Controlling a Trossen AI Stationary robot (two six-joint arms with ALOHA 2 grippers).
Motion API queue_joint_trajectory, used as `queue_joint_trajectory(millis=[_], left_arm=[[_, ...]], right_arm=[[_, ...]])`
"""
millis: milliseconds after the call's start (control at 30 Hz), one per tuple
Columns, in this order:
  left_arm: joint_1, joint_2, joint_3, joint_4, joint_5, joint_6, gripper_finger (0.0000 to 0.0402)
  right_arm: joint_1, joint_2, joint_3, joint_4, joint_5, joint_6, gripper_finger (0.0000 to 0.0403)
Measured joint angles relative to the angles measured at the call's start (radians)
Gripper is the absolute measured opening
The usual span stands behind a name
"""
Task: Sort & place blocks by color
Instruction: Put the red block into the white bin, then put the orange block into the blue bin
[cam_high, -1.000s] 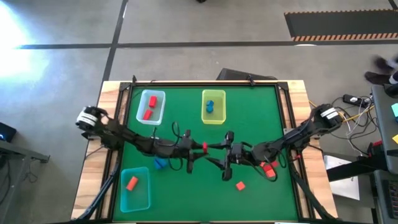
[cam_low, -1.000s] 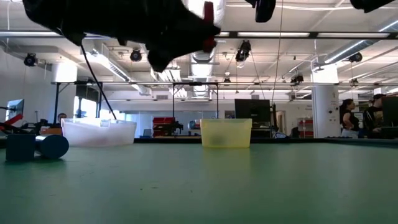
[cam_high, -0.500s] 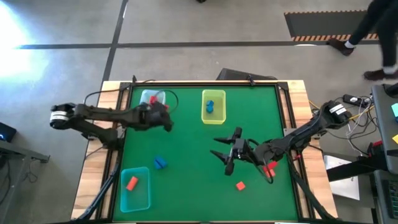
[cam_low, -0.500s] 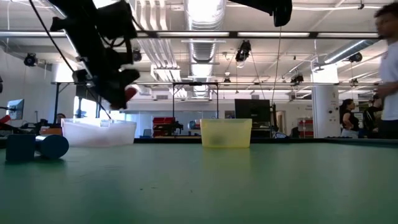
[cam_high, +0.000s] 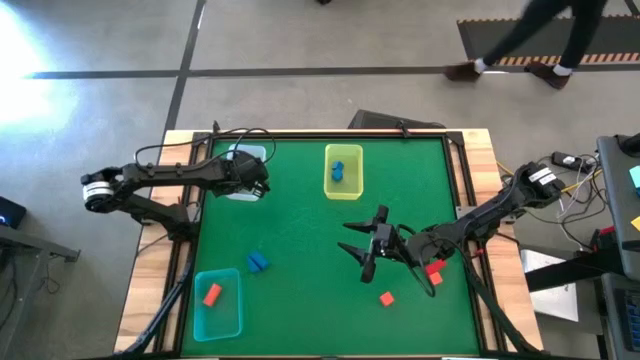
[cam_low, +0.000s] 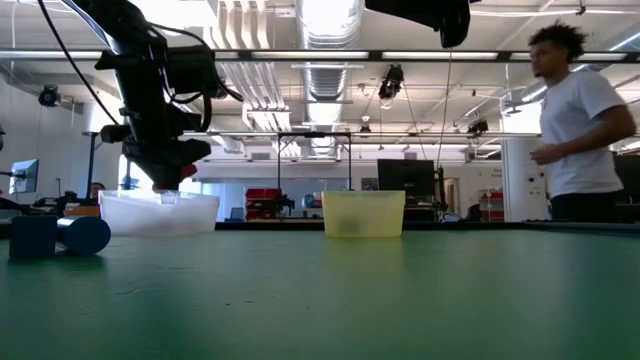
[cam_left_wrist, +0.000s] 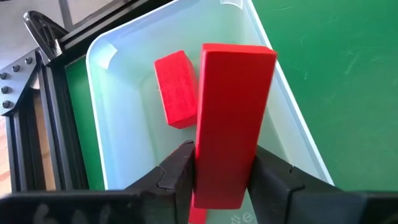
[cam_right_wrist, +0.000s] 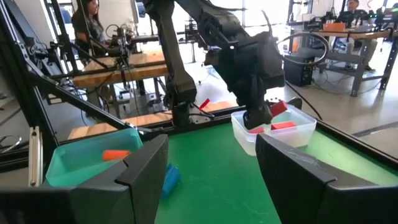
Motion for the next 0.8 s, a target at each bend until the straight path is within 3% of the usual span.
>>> queue_joint_trajectory(millis=[267, 500, 800], left_arm=[[0.0, 0.002, 0.0, 0.0, 0.0, -0.001, 0.0167], [-0.025, -0.007, 0.0, 0.006, 0.013, -0.001, 0.0179], [-0.266, -0.076, 0.034, 0.1, 0.02, 0.0, 0.018]], right_arm=[[0.0, 0.0, 0.0, -0.009, 0.0, 0.011, 0.0233], [0.0, 0.001, 0.0, -0.057, 0.0, 0.074, 0.0231], [0.0, 0.001, 0.0, -0.234, -0.003, 0.303, 0.0225]])
